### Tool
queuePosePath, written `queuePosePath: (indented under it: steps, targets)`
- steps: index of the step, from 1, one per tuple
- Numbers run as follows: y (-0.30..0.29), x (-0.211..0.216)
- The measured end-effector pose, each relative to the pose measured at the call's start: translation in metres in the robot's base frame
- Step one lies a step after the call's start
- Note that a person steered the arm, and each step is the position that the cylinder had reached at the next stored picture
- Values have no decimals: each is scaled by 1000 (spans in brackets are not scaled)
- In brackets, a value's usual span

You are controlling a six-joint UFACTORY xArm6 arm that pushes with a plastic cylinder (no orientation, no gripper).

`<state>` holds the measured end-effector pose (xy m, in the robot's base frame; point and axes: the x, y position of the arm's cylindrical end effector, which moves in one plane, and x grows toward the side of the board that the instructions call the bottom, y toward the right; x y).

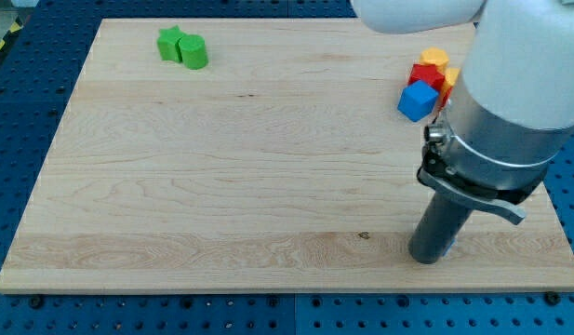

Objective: Push blue triangle towards center right

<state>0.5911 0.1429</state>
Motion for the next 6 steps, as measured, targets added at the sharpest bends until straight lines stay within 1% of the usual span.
queuePosePath:
  steps: [1, 2, 3, 4, 5, 6]
  targets:
    - [11, -3]
    - [-13, -31]
    - [-14, -54]
    - [-14, -28]
    - [-9, -11]
    - [29, -21]
